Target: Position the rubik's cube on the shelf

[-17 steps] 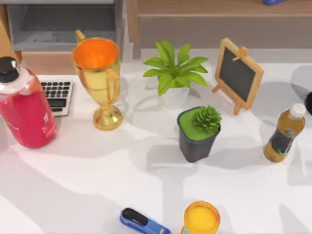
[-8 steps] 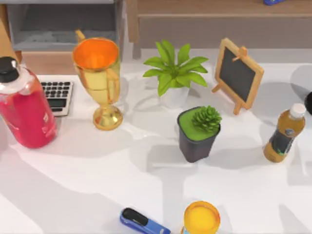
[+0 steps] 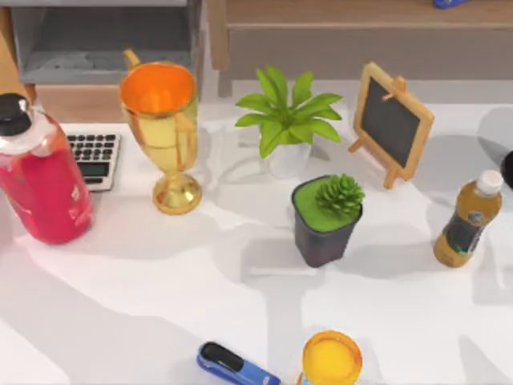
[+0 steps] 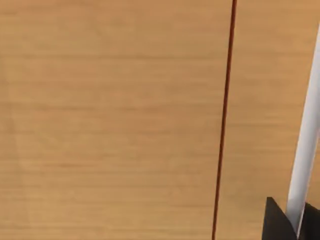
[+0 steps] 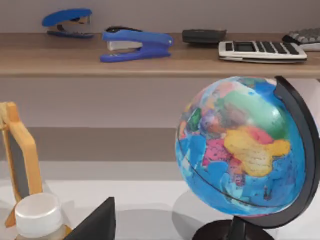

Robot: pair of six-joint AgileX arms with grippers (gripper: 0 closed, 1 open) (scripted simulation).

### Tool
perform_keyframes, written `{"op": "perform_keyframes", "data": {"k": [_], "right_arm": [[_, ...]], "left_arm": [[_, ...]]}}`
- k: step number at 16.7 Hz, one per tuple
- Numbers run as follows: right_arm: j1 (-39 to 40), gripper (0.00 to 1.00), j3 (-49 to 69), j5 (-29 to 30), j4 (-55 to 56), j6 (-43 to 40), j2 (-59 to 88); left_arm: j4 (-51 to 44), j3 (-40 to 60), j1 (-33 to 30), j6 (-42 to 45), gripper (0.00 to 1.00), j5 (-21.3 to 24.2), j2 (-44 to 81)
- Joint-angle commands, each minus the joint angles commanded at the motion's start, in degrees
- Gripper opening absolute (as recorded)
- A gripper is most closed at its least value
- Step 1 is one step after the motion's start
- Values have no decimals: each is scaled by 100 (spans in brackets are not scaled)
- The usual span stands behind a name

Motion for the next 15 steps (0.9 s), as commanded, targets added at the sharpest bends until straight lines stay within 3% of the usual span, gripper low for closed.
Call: {"op": "perform_keyframes", "data": {"k": [5,11,15], "right_arm": [[0,100,0,0,0,0,0],[0,100,0,0,0,0,0],[0,100,0,0,0,0,0]], "left_arm": [[9,-106,60,-34,0,15,-23],[643,-1384,356,-25,0,326,-573],[796,-1596,426,-10,0,398,-677]]}}
